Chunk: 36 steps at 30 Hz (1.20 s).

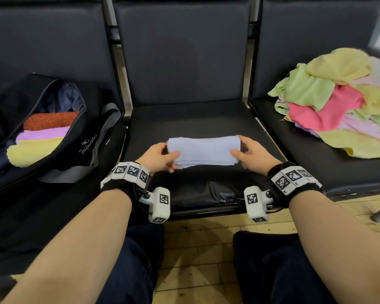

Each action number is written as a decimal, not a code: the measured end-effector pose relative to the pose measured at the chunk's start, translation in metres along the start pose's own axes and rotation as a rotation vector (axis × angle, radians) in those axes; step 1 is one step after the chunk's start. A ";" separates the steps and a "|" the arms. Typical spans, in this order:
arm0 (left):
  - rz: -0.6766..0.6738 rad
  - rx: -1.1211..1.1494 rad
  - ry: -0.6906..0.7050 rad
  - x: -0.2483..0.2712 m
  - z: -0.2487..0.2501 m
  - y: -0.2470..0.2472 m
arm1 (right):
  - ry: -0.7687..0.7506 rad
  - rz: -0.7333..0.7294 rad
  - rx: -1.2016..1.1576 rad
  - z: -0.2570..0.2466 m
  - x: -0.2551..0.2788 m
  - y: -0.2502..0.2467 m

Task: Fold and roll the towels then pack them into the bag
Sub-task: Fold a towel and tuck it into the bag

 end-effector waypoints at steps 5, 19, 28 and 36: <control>-0.030 0.322 -0.036 0.004 0.007 0.002 | -0.036 0.001 -0.274 -0.003 0.003 0.002; 0.020 0.377 -0.173 -0.003 0.000 -0.005 | 0.041 -0.012 -0.339 0.001 -0.002 0.004; -0.062 0.099 -0.037 0.011 0.001 -0.008 | 0.035 -0.147 -0.137 0.000 0.001 0.005; 0.194 0.002 0.106 0.038 0.010 -0.032 | -0.104 -0.075 -0.220 -0.044 0.016 0.003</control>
Point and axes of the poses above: each hand's wrist, its own x-axis away from the middle knuckle, its own y-axis out of the palm, z = x × y, the point moved 1 cm from there along -x, towards the middle knuckle, and after that the axes turned 9 degrees about -x, right-handed, at the moved point
